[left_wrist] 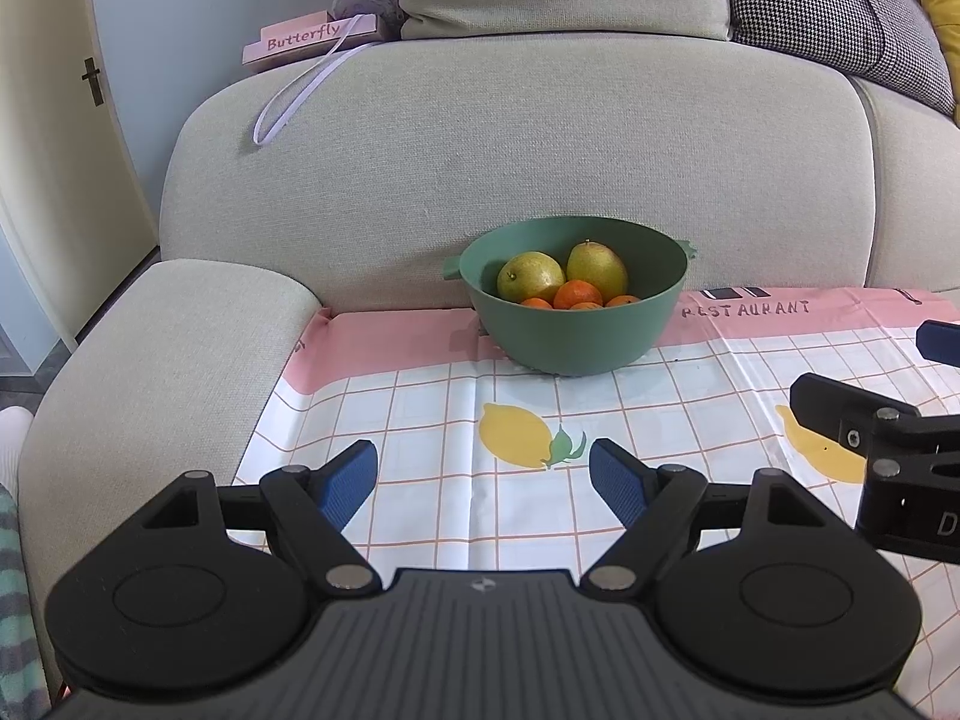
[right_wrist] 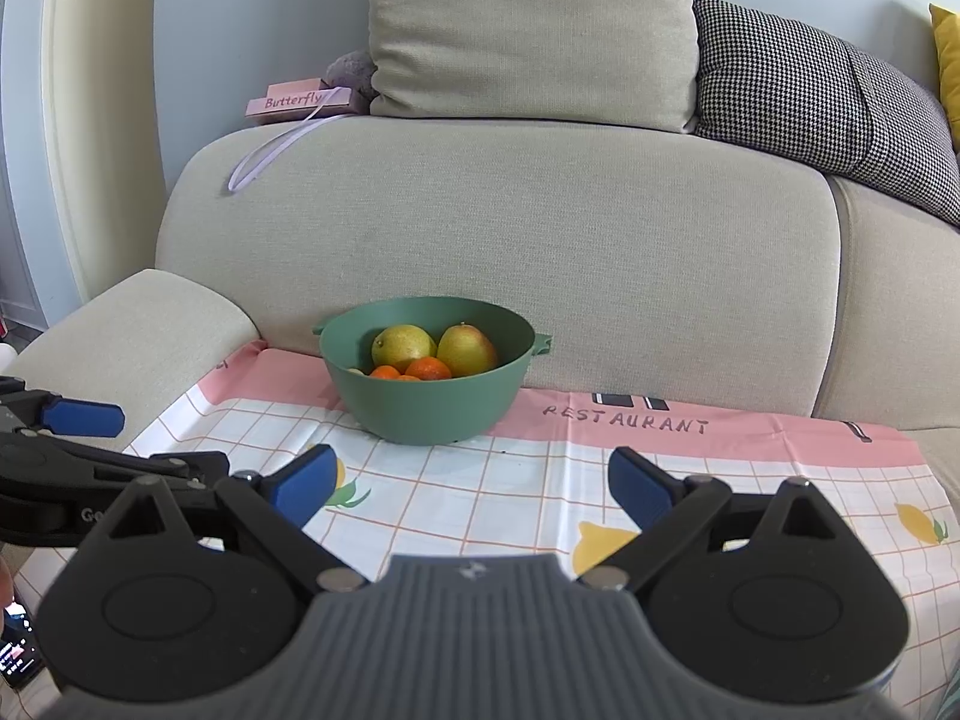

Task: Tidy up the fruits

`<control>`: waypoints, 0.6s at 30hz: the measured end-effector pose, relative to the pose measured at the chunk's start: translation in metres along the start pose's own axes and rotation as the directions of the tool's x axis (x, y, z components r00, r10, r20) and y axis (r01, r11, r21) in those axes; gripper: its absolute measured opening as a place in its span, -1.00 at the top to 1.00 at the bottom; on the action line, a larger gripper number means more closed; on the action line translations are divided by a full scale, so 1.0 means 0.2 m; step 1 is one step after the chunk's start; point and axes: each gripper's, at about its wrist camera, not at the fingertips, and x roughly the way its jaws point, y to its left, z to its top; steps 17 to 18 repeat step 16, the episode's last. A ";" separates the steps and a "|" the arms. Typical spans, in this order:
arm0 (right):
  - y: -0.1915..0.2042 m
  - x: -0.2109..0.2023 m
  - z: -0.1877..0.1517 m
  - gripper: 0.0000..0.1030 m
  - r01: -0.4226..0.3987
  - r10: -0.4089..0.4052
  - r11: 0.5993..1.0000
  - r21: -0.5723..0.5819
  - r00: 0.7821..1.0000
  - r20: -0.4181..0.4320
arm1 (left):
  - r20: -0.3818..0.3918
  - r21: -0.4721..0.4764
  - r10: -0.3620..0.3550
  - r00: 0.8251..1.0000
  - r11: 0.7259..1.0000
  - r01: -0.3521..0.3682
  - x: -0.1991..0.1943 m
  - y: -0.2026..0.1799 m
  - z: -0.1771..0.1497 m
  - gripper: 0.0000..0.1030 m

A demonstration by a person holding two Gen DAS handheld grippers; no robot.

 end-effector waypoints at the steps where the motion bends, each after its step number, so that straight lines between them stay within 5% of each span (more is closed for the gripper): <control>1: 0.00 0.00 0.00 -0.82 0.000 0.000 1.000 0.000 1.000 0.000 | 0.000 0.001 0.000 1.000 1.000 0.000 0.00 0.00 0.00 -0.83; 18: 0.00 0.00 0.00 -0.82 -0.001 0.001 1.000 -0.003 1.000 0.000 | 0.029 0.012 0.009 1.000 1.000 -0.010 -0.02 -0.01 0.00 -0.83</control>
